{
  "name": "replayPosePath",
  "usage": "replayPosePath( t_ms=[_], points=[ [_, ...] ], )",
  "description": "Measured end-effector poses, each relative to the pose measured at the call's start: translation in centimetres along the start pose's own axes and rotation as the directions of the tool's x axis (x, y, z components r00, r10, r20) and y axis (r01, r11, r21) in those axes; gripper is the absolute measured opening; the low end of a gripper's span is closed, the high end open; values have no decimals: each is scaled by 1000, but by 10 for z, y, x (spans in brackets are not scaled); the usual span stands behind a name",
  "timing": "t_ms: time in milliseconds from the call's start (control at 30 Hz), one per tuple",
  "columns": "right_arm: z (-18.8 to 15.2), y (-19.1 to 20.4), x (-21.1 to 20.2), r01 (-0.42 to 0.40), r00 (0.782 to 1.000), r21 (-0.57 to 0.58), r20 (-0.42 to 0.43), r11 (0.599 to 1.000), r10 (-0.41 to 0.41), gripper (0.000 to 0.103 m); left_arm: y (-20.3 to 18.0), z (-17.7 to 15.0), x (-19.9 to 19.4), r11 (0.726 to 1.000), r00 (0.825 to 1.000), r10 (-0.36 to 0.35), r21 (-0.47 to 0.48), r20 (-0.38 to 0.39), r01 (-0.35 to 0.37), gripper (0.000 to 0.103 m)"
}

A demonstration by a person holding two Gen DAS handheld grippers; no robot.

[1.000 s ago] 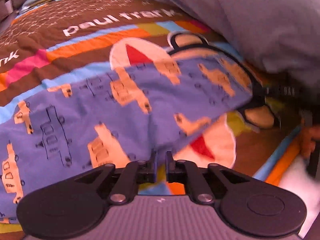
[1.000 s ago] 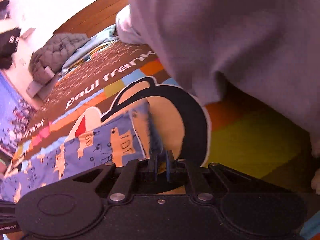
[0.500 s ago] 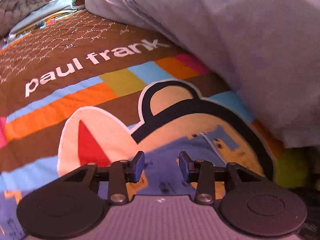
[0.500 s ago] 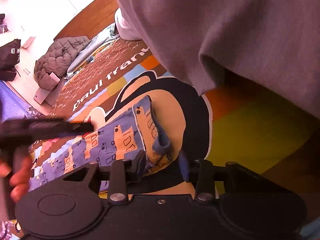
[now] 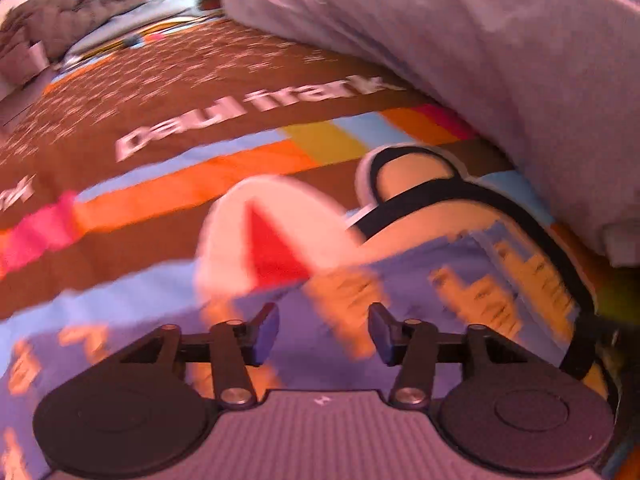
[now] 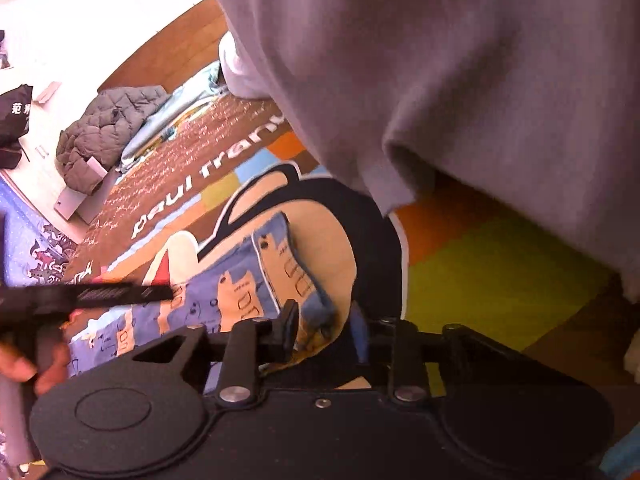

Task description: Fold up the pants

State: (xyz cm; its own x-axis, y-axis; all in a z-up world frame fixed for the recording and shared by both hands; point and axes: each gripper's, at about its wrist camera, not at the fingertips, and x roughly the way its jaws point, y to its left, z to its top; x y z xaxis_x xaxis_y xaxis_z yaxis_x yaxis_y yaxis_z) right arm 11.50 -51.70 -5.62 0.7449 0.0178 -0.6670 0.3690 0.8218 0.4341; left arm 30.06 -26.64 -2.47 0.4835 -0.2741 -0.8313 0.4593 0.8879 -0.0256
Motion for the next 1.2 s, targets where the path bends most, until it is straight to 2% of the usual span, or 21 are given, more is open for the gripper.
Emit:
replayPosePath(
  t_ms=[167,200,267,367,533,600,667,767,800,833,867,900,933,967,1033,1133,1200],
  points=[
    [-2,29,-6,8,998,-160,56,987,1,33,64,-65,-28,990,996,59,-122,-73,-68,57],
    [-4,37,-6,3,998,-195,61,981,9,38,78,-80,-34,985,994,64,-156,-88,-78,57],
    [-8,52,-4,-16,998,-234,55,972,30,45,100,-105,-50,976,997,50,-209,-60,-61,57],
    [-15,74,4,-62,998,-263,5,963,66,52,116,-131,-78,976,998,38,-214,-50,-48,57],
    [-29,113,17,-142,988,-300,-108,943,114,58,134,-154,-110,974,989,106,-189,-101,-124,58],
    [-38,132,16,-155,985,-356,-122,922,118,61,153,-162,-126,960,986,136,-234,-93,-155,59],
    [-50,150,13,-156,986,-428,-115,890,117,62,176,-169,-142,940,986,159,-296,-53,-168,61],
    [-66,179,18,-155,988,-542,-94,826,124,63,211,-169,-153,891,974,225,-402,-17,-213,62],
    [-71,189,23,-152,988,-566,-91,810,122,63,223,-165,-152,865,962,273,-435,-15,-252,63],
    [-74,196,28,-152,988,-581,-93,799,121,63,232,-162,-149,836,941,338,-450,-30,-315,66],
    [-78,202,34,-152,988,-599,-98,786,117,63,240,-159,-143,798,909,412,-455,-69,-396,67],
    [-82,208,41,-145,989,-620,-103,771,103,63,250,-156,-131,755,869,473,-442,-145,-484,68],
    [-88,213,48,-131,991,-648,-115,750,73,63,261,-156,-117,732,839,492,-412,-232,-543,70],
    [-95,215,55,-117,990,-678,-137,726,32,63,269,-160,-109,727,830,478,-400,-288,-557,73],
    [-102,216,54,-105,990,-712,-142,695,4,63,282,-171,-116,721,858,439,-466,-265,-513,78],
    [-101,214,47,-138,981,-728,-193,672,-8,64,286,-177,-133,734,872,397,-472,-285,-489,78],
    [-103,208,41,-155,978,-725,-207,671,2,65,284,-176,-145,750,885,383,-470,-264,-465,74]
  ],
)
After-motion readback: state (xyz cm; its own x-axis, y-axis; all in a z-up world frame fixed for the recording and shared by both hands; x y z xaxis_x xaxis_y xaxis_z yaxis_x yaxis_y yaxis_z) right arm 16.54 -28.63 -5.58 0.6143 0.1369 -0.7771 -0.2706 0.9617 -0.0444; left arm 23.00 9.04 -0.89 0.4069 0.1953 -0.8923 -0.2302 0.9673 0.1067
